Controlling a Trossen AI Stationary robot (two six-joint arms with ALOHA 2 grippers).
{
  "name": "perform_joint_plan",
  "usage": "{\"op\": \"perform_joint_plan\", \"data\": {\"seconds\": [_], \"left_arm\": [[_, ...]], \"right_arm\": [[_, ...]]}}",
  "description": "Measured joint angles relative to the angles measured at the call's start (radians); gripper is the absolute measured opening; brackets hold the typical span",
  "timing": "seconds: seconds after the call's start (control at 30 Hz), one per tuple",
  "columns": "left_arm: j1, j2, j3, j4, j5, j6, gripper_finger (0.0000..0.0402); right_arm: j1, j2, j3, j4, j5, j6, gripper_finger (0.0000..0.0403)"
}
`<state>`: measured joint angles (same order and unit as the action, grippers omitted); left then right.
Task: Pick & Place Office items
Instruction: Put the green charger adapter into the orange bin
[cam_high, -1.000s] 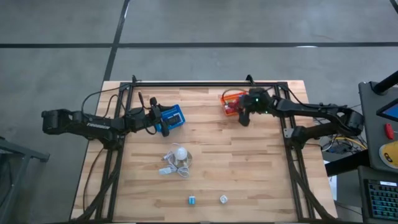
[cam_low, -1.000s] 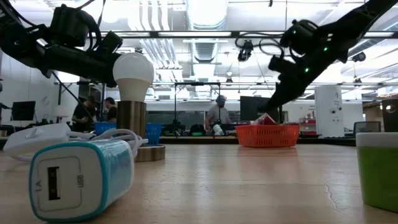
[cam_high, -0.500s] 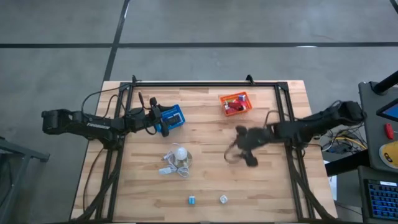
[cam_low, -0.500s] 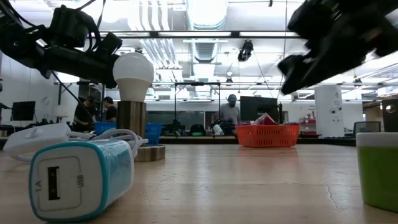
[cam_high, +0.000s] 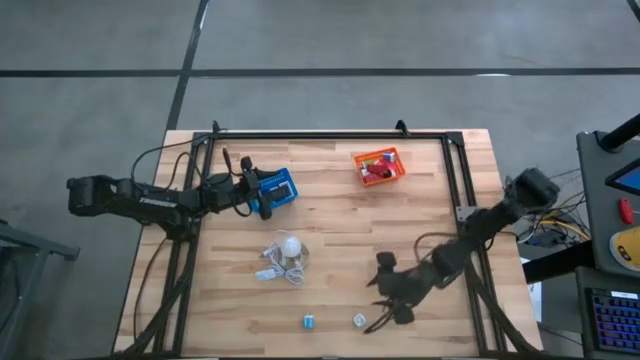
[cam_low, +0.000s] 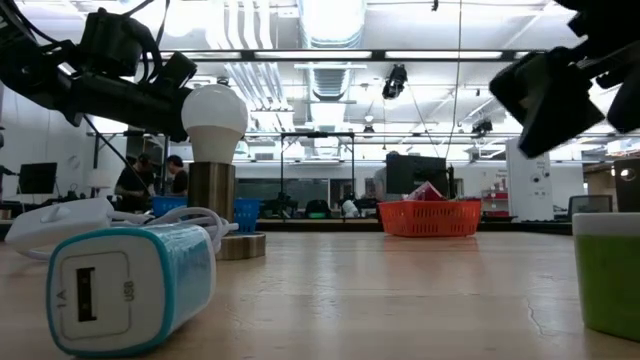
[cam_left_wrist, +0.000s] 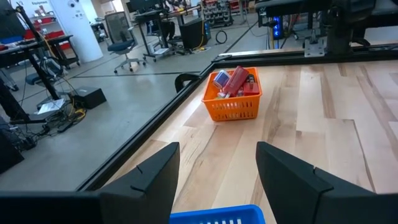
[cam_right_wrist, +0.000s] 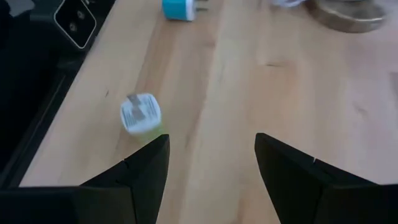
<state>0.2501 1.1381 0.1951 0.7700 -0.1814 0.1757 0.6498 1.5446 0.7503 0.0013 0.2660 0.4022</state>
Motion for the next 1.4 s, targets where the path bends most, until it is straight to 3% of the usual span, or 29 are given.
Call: {"op": "perform_joint_plan", "data": {"seconds": [0.27, 0.5, 0.87, 1.4], "left_arm": [[-0.001, 0.000, -0.004, 0.000, 0.000, -0.001, 0.0216], [-0.001, 0.000, -0.004, -0.001, 0.000, -0.001, 0.0216], [-0.001, 0.000, -0.004, -0.007, 0.001, 0.004, 0.0216], [-0.001, 0.000, -0.005, -0.008, 0.001, 0.008, 0.0216]], "right_arm": [[0.009, 0.234, 0.250, -0.205, -0.056, 0.018, 0.0233], [0.046, 0.266, 0.402, -0.424, -0.056, 0.083, 0.0233], [0.079, 0.273, 0.474, -0.437, -0.081, 0.179, 0.0236], [0.079, 0.273, 0.480, -0.431, -0.041, 0.166, 0.0322]]}}
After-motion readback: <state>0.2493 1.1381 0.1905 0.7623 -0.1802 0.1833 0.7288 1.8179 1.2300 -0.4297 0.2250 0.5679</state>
